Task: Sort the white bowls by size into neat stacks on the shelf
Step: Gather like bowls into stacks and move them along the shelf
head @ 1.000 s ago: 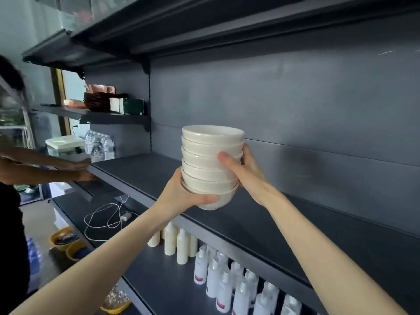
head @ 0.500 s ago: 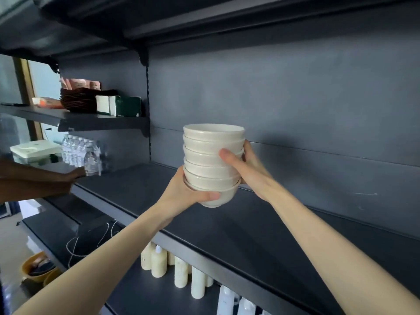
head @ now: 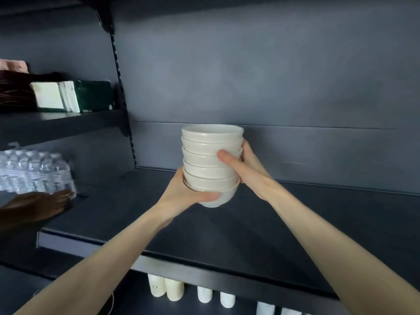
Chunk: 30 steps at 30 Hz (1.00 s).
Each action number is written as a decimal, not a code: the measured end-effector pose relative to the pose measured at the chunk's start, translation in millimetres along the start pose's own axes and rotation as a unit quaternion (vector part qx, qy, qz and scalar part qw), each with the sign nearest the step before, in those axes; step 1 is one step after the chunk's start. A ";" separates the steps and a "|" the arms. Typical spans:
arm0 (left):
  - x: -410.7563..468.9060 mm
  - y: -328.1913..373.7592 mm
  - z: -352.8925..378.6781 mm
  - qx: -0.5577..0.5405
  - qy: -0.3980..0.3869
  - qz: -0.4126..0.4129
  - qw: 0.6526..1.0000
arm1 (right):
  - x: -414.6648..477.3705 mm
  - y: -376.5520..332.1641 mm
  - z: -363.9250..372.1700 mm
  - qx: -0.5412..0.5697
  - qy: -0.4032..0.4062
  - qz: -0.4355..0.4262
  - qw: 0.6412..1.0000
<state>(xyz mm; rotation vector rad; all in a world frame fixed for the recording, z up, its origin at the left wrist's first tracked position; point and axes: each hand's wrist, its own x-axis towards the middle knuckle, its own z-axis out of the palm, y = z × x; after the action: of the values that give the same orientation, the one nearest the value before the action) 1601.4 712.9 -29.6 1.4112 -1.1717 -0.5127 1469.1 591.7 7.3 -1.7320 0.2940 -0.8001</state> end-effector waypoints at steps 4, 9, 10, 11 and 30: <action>25.6 -20.6 -30.3 -0.004 -0.019 -0.008 1.000 | 33.7 18.8 20.4 0.000 0.017 0.007 1.000; 49.5 -39.4 -59.9 -0.018 -0.034 0.003 0.999 | 71.7 36.9 41.0 0.000 0.010 0.006 1.000; 53.8 -42.7 -65.7 -0.023 -0.035 0.003 0.999 | 77.5 40.6 45.4 -0.006 0.012 0.002 1.000; 57.8 -46.9 -71.7 -0.027 -0.038 0.001 0.999 | 83.2 44.6 49.7 -0.007 0.014 0.003 1.000; 114.4 -103.1 -132.4 -0.039 -0.127 0.015 0.991 | 131.1 80.2 96.0 -0.045 0.107 0.032 0.993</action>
<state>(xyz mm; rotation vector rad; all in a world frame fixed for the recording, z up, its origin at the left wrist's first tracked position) 1795.5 660.2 -57.5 1.2849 -1.3579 -0.7264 1643.9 563.3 -31.2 -1.7132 0.5359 -0.9400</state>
